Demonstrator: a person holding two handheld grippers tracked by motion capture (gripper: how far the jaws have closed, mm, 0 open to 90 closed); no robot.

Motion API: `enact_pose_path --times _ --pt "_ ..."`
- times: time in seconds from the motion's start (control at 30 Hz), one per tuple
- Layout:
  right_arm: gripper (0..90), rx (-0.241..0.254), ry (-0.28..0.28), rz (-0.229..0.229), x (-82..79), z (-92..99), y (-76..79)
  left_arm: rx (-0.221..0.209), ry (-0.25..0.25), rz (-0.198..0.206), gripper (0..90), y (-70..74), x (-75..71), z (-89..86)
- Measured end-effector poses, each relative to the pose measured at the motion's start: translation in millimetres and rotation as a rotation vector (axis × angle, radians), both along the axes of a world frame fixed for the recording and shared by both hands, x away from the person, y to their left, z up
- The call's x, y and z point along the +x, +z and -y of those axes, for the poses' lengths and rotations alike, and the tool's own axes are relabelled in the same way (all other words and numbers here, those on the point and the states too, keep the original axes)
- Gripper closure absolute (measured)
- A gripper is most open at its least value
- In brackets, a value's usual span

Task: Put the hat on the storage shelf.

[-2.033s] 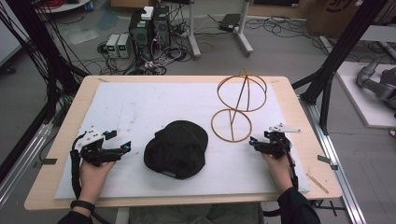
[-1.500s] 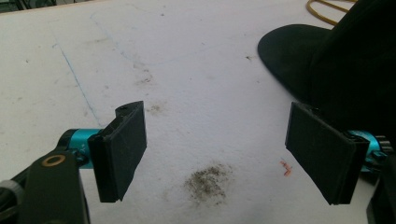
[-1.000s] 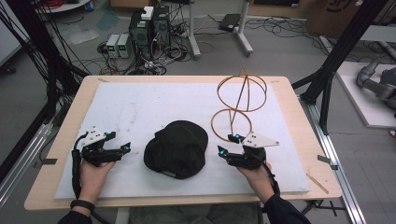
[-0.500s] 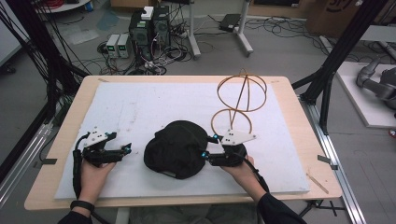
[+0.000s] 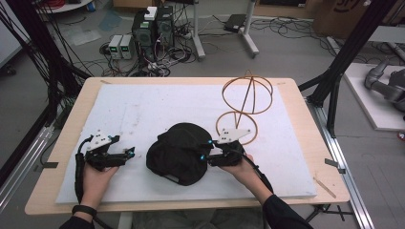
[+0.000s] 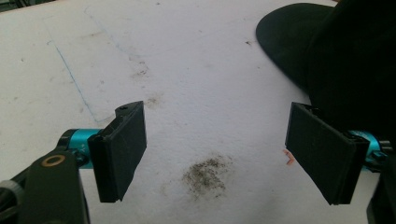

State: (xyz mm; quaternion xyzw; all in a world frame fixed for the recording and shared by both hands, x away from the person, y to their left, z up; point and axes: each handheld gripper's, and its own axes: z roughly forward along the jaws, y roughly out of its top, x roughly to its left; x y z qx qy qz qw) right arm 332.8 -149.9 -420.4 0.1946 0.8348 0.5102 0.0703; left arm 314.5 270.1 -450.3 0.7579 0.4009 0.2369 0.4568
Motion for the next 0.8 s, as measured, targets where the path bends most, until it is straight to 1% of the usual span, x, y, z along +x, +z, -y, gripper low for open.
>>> enact_pose_path --times 0.03,0.07,0.1,0.13,0.17,0.23,0.3,0.43,0.57,0.63,0.73,0.8 --pt "60.1 -0.007 -0.001 0.003 -0.2 -0.5 -0.2 0.001 -0.002 0.000 20.6 0.0 0.1 0.1" --pt "64.5 -0.018 -0.005 0.002 -1.1 -0.4 0.3 0.002 -0.004 0.000 20.6 0.0 0.1 0.1" --pt "67.2 -0.020 -0.004 0.008 -1.4 -0.2 0.7 0.005 -0.007 0.000 20.6 0.1 0.2 0.0" --pt "67.2 -0.020 -0.004 0.008 -1.4 -0.2 0.7 0.006 -0.007 0.000 20.6 0.1 0.2 0.1" --pt "70.8 -0.019 0.001 0.031 -1.6 -0.1 1.3 0.007 -0.006 0.000 20.6 0.1 0.2 0.2" --pt "76.2 -0.026 -0.005 0.048 -4.8 -0.7 2.8 0.008 -0.005 0.000 20.6 0.1 0.2 0.5" --pt "80.2 -0.035 -0.008 0.074 -7.1 -0.3 4.7 0.009 -0.006 -0.002 20.6 0.0 0.1 0.8" --pt "85.5 -0.028 -0.032 0.110 -8.6 2.0 8.4 0.010 -0.005 -0.001 20.6 -0.2 0.2 1.2" --pt "87.9 -0.007 -0.061 0.128 -10.1 4.6 15.8 0.011 -0.006 -0.004 20.6 -0.2 0.6 1.2" --pt "88.2 0.014 -0.074 0.137 -11.2 5.9 21.2 0.014 -0.008 -0.005 20.6 -0.1 0.8 1.2" --pt "88.4 0.040 -0.083 0.165 -13.2 5.2 30.8 0.016 -0.007 -0.006 20.6 -0.1 0.8 1.4" --pt "88.6 0.048 -0.084 0.178 -15.0 3.8 37.6 0.016 -0.006 -0.006 20.6 -0.2 0.6 1.8"
